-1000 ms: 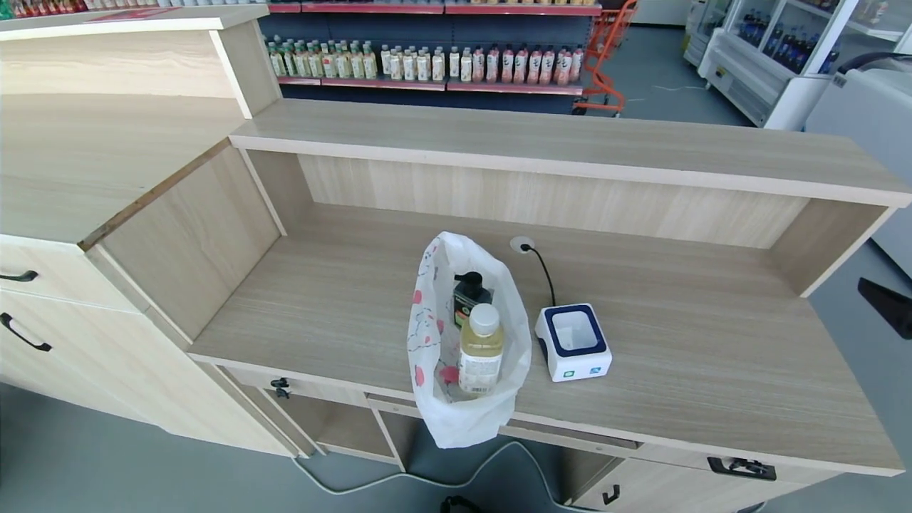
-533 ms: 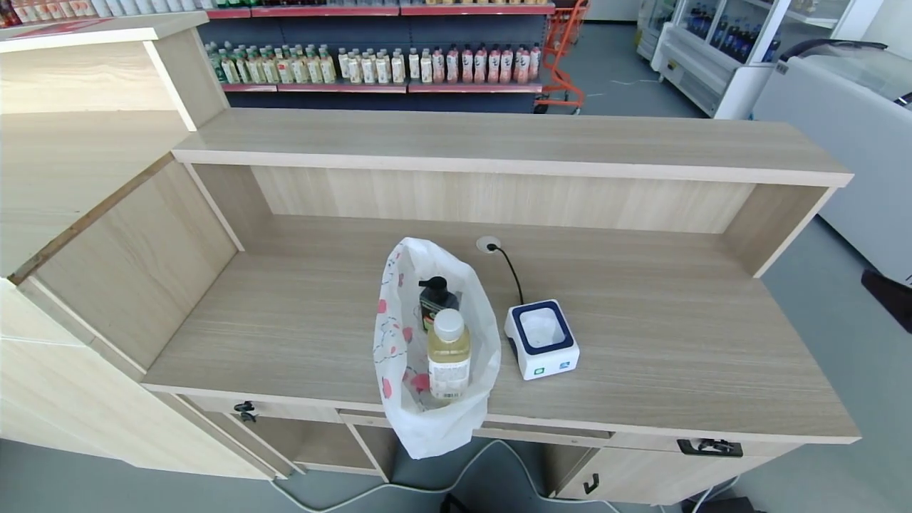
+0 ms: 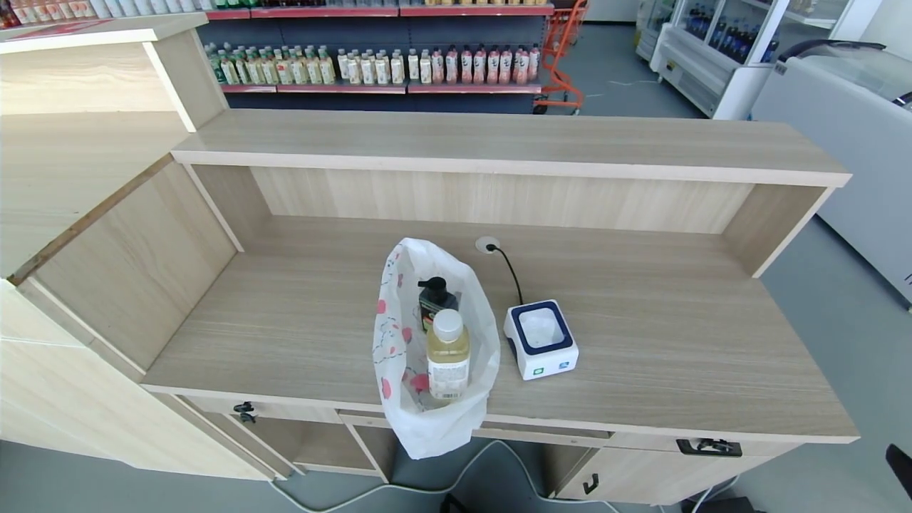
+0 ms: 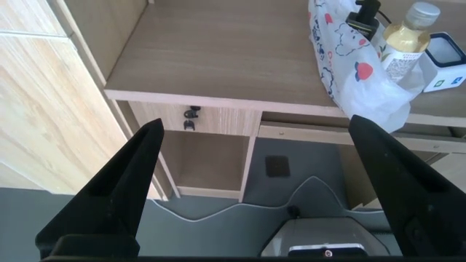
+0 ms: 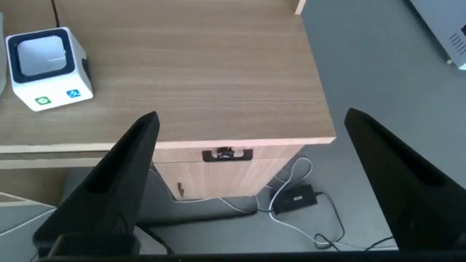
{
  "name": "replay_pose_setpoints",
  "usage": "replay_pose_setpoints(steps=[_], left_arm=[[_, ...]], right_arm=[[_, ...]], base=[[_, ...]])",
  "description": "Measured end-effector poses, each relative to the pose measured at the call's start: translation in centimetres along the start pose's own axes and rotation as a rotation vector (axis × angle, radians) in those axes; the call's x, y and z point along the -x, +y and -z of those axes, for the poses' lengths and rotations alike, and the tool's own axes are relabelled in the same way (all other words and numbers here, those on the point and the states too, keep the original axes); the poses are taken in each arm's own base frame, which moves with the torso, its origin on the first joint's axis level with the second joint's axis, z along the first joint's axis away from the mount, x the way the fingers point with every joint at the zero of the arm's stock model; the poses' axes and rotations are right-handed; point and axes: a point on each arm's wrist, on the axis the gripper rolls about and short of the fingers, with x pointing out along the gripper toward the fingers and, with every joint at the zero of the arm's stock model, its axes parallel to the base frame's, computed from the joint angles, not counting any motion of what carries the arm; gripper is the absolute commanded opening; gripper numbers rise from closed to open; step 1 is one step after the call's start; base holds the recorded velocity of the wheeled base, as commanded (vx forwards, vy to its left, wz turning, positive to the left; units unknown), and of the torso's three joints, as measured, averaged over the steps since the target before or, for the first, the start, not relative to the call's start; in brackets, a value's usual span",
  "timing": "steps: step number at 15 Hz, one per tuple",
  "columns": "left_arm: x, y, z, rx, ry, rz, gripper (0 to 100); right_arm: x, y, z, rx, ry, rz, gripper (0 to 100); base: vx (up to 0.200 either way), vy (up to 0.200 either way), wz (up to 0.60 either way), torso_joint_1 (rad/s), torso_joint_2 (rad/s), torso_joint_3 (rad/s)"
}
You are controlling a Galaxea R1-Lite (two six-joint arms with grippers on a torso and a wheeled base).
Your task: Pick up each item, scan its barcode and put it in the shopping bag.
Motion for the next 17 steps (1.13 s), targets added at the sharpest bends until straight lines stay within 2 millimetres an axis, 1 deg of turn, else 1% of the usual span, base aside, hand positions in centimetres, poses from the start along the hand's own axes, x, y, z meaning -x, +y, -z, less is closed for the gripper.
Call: replay_pose_setpoints(steps=[3, 5, 8, 11, 17], left_arm=[[0.0, 0.0, 0.0, 0.000, 0.000, -0.001, 100], [0.0, 0.0, 0.0, 0.000, 0.000, -0.001, 100], [0.0, 0.0, 0.0, 0.000, 0.000, 0.000, 100], [0.0, 0.0, 0.0, 0.000, 0.000, 0.000, 100], [0.0, 0.0, 0.0, 0.000, 0.000, 0.000, 100]], right_arm=[[2.8, 0.2, 3.2, -0.018, 0.006, -0.051, 100], [3.9, 0.2, 4.3, -0.031, -0.050, -0.092, 100], [4.7, 0.1, 4.8, -0.081, -0.137, -0.125, 100], [4.9, 0.1, 5.6, -0.161, -0.097, -0.134, 100], [4.9, 0.1, 5.7, -0.163, -0.104, -0.134, 100]], base=[[0.000, 0.000, 0.00, 0.000, 0.00, 0.000], [0.000, 0.000, 0.00, 0.000, 0.00, 0.000], [0.000, 0.000, 0.00, 0.000, 0.00, 0.000], [0.000, 0.000, 0.00, 0.000, 0.00, 0.000], [0.000, 0.000, 0.00, 0.000, 0.00, 0.000]])
